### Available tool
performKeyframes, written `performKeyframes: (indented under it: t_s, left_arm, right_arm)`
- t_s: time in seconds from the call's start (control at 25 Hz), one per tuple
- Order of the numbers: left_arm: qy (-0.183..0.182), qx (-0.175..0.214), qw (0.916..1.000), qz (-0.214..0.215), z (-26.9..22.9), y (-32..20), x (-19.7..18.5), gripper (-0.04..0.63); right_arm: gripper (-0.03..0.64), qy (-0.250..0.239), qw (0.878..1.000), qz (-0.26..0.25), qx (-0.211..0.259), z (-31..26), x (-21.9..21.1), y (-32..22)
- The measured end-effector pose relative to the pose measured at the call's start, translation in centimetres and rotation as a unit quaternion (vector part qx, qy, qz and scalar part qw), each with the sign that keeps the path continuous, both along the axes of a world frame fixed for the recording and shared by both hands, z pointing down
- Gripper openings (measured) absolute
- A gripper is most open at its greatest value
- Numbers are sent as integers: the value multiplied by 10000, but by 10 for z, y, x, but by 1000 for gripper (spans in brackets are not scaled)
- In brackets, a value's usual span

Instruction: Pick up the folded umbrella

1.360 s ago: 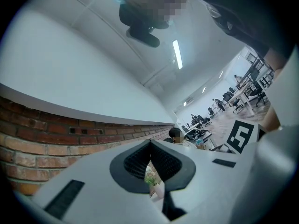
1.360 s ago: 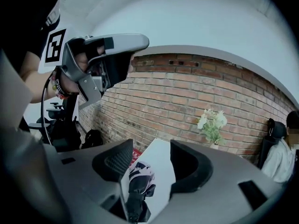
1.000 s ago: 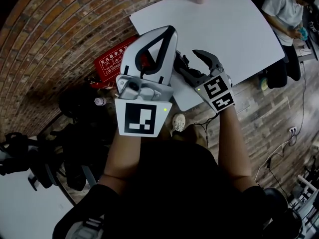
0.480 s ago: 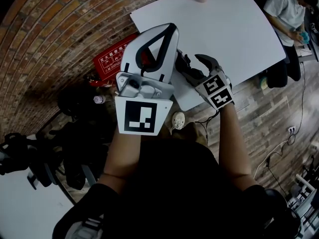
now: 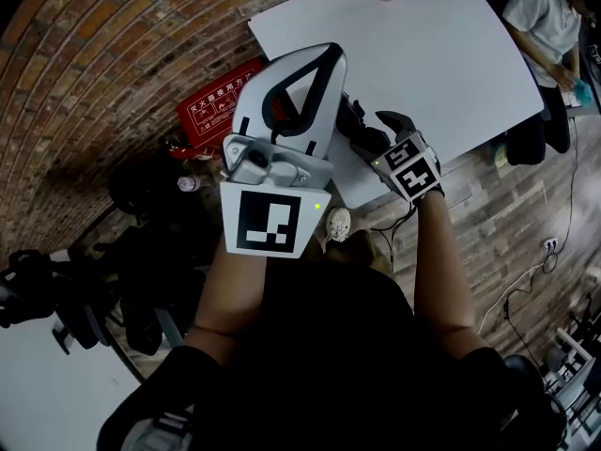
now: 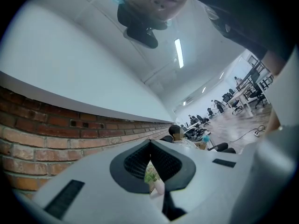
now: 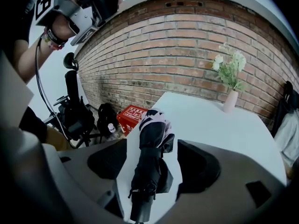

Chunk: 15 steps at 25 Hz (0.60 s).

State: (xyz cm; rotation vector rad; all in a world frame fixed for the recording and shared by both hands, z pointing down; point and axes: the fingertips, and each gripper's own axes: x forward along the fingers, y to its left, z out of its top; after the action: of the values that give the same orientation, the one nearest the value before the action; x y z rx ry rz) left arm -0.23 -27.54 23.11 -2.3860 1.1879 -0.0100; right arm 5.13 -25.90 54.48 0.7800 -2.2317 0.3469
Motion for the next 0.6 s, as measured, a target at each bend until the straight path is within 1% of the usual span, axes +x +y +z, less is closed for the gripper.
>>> performKeyframes:
  t_s: [0.12,0.4,0.6]
  left_arm:
    - [21,18,10000,2,-1,-1,-2,12]
    - [30,-30,10000,0,3,-6,-5,12]
    - [6,-52,10000,-6,6,-8,-10,12]
  right_arm:
    - [325,139,9997,-26,-203,11,2,4]
    - [327,341,9983,-47,-461,32,5,3]
    - [330,377,9969,8,-685,47,6,2]
